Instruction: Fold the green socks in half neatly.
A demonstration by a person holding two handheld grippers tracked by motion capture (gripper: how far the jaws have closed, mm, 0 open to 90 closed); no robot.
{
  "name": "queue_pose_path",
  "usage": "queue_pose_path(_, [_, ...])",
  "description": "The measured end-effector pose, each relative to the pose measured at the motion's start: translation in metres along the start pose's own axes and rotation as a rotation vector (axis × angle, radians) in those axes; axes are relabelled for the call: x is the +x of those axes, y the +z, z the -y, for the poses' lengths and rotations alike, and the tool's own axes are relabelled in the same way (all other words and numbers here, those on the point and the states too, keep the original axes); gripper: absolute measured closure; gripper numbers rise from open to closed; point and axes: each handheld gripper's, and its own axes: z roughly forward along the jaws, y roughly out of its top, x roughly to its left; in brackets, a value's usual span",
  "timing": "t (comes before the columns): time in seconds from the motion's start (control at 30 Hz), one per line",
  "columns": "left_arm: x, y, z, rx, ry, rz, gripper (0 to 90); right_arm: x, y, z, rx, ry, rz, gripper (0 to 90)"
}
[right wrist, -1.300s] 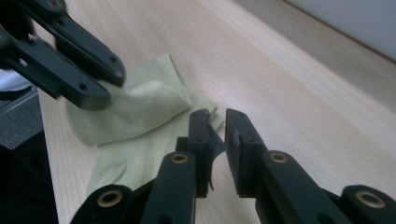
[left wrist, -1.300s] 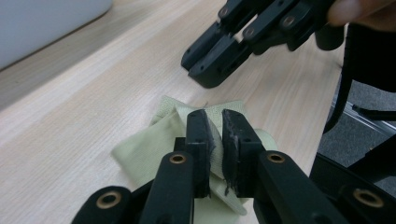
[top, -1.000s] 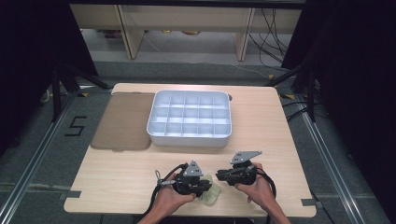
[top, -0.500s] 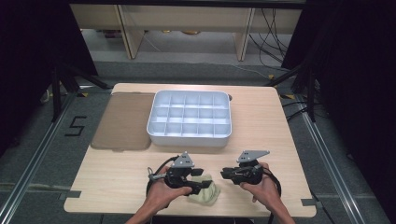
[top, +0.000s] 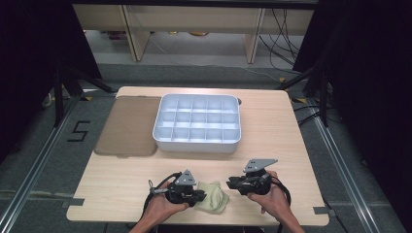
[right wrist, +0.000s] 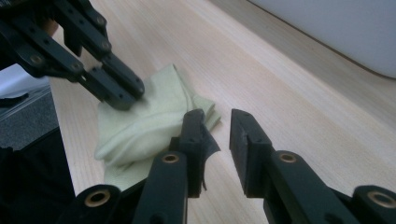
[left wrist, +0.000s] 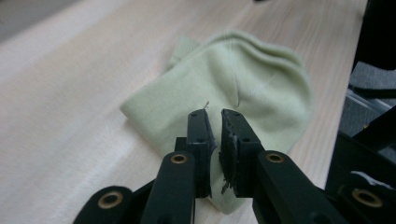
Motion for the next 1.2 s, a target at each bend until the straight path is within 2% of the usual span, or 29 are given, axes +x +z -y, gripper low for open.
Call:
queue_pose_path(0.07, [0.000, -0.001, 0.001, 0.001, 0.004, -0.008, 82.2, 0.002, 0.000, 0.000, 0.004, 0.002, 0.003, 75.5])
queue_pose_path(0.13, [-0.003, -0.002, 0.002, -0.003, -0.009, -0.019, 82.4, 0.006, -0.001, -0.002, -0.007, -0.018, -0.019, 75.5])
queue_pose_path(0.23, [-0.007, -0.004, 0.003, 0.010, -0.024, -0.041, 82.6, 0.013, -0.003, -0.004, -0.018, -0.033, -0.017, 75.6])
queue_pose_path(0.27, [-0.010, -0.003, 0.004, 0.001, -0.049, -0.048, 82.6, 0.020, -0.003, -0.006, -0.018, -0.049, -0.026, 75.9])
queue_pose_path(0.3, [-0.010, -0.003, 0.004, 0.001, -0.049, -0.048, 82.6, 0.020, -0.003, -0.006, -0.018, -0.049, -0.026, 75.9])
queue_pose_path(0.33, [-0.011, -0.003, 0.005, -0.004, -0.063, -0.059, 82.7, 0.027, -0.002, -0.006, -0.017, -0.052, -0.034, 76.6])
queue_pose_path(0.43, [-0.010, -0.004, 0.005, -0.004, -0.049, -0.056, 82.6, 0.032, 0.000, -0.006, -0.006, -0.058, -0.042, 77.0])
queue_pose_path(0.47, [-0.011, -0.004, 0.005, -0.006, -0.057, -0.056, 82.6, 0.034, 0.001, -0.005, -0.007, -0.059, -0.048, 77.5])
queue_pose_path(0.53, [-0.009, -0.005, 0.006, 0.004, -0.048, -0.052, 82.4, 0.037, 0.004, -0.005, -0.011, -0.041, -0.066, 79.6])
queue_pose_path(0.57, [-0.010, -0.005, 0.007, -0.015, -0.069, -0.051, 82.4, 0.040, 0.007, -0.006, -0.024, -0.058, -0.090, 82.1])
queue_pose_path(0.6, [-0.010, -0.005, 0.007, -0.015, -0.069, -0.051, 82.4, 0.042, 0.007, -0.006, -0.026, -0.053, -0.089, 83.0])
queue_pose_path(0.67, [-0.011, -0.005, 0.007, -0.014, -0.069, -0.053, 82.3, 0.046, 0.011, -0.006, -0.012, -0.062, -0.102, 84.3])
queue_pose_path(0.7, [-0.010, -0.005, 0.007, -0.010, -0.058, -0.058, 82.3, 0.049, 0.014, -0.005, 0.001, -0.047, -0.115, 85.0])
queue_pose_path(0.73, [-0.011, -0.005, 0.008, -0.012, -0.061, -0.057, 82.3, 0.050, 0.017, -0.005, -0.003, -0.070, -0.127, 85.5])
queue_pose_path(0.77, [-0.010, -0.006, 0.008, 0.000, -0.051, -0.053, 82.2, 0.052, 0.019, -0.004, 0.009, -0.061, -0.134, 85.7])
queue_pose_path(0.8, [-0.010, -0.007, 0.008, 0.005, -0.046, -0.052, 82.1, 0.054, 0.022, -0.004, 0.009, -0.082, -0.147, 85.9])
queue_pose_path(0.83, [-0.011, -0.006, 0.009, -0.017, -0.070, -0.055, 82.1, 0.057, 0.023, -0.003, 0.024, -0.067, -0.150, 86.1])
queue_pose_path(0.87, [-0.011, -0.006, 0.009, -0.010, -0.067, -0.055, 82.1, 0.057, 0.026, -0.002, 0.036, -0.092, -0.154, 86.1])
queue_pose_path(0.9, [-0.011, -0.006, 0.010, -0.015, -0.086, -0.048, 82.1, 0.059, 0.028, 0.000, 0.060, -0.094, -0.137, 86.1])
queue_pose_path(1.0, [-0.011, -0.007, 0.010, -0.016, -0.074, -0.050, 82.0, 0.057, 0.030, 0.006, 0.120, -0.090, -0.100, 86.7])
queue_pose_path(1.03, [-0.011, -0.007, 0.010, -0.016, -0.074, -0.050, 82.0, 0.054, 0.031, 0.008, 0.124, -0.121, -0.081, 86.9])
queue_pose_path(1.07, [-0.012, -0.007, 0.010, -0.016, -0.085, -0.048, 82.0, 0.054, 0.031, 0.008, 0.124, -0.121, -0.081, 86.9])
queue_pose_path(1.1, [-0.011, -0.008, 0.010, -0.002, -0.052, -0.057, 81.8, 0.050, 0.029, 0.013, 0.143, -0.093, -0.078, 88.1])
queue_pose_path(1.2, [-0.014, -0.007, 0.010, -0.010, -0.064, -0.058, 81.5, 0.046, 0.025, 0.017, 0.143, -0.079, -0.072, 88.7])
